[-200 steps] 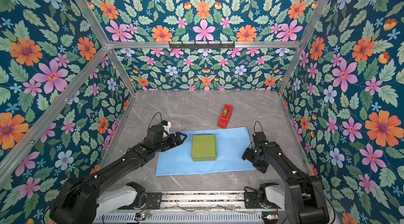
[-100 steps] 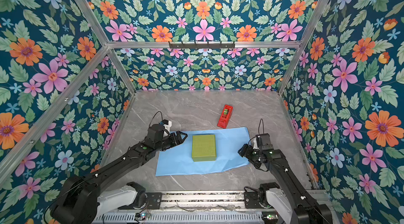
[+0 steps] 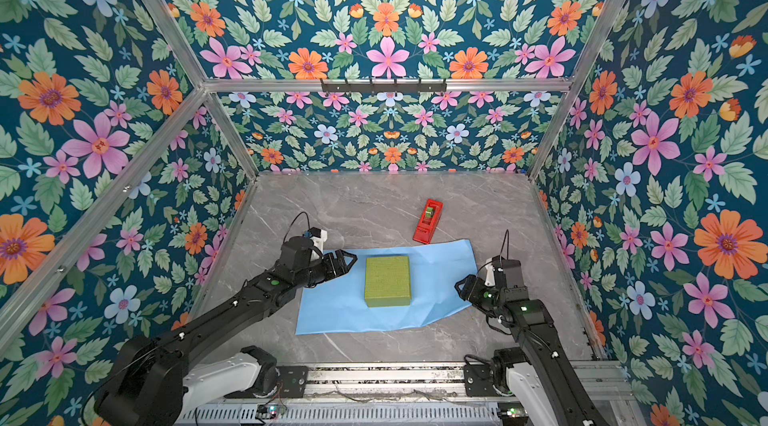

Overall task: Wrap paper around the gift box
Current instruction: 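Grasp the blue paper edge beside the box with the right gripper, then lift the paper edge over the box with right gripper while left reaches over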

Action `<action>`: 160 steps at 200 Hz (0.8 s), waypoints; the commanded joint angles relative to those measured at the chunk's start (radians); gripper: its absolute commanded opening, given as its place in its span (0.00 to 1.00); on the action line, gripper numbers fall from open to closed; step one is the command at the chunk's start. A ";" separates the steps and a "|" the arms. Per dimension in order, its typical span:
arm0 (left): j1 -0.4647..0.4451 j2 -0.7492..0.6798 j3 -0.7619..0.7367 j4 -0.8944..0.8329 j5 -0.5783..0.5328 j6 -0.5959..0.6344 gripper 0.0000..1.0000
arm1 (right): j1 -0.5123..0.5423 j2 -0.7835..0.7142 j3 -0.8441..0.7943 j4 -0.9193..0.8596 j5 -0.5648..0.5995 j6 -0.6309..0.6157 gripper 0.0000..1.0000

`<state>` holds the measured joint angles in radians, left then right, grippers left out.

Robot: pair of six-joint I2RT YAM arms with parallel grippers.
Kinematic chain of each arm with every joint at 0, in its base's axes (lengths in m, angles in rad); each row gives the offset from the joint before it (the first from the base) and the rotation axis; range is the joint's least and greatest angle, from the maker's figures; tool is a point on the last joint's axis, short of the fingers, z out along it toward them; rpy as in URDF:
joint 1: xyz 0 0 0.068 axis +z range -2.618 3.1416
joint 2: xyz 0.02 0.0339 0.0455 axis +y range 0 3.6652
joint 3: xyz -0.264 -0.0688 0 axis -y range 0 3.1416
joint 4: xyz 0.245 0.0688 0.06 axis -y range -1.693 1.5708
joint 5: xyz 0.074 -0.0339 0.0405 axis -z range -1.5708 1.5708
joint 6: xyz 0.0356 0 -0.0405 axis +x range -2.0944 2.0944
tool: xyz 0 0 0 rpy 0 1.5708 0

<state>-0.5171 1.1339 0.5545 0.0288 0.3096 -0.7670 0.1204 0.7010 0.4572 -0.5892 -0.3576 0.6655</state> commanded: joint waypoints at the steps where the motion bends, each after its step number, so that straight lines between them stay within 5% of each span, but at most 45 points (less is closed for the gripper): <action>1: -0.004 -0.003 0.004 0.006 -0.014 0.003 0.85 | 0.001 -0.011 0.003 -0.050 0.065 0.036 0.59; 71: -0.021 -0.013 0.017 -0.014 -0.021 -0.006 0.84 | 0.017 -0.079 -0.014 -0.040 0.056 -0.014 0.15; 160: -0.157 0.004 0.137 -0.045 -0.027 -0.084 0.84 | 0.279 -0.076 0.089 0.057 0.084 0.002 0.00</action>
<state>-0.6418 1.1206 0.6579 -0.0181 0.2863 -0.8135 0.3210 0.6090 0.5156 -0.5938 -0.3054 0.6685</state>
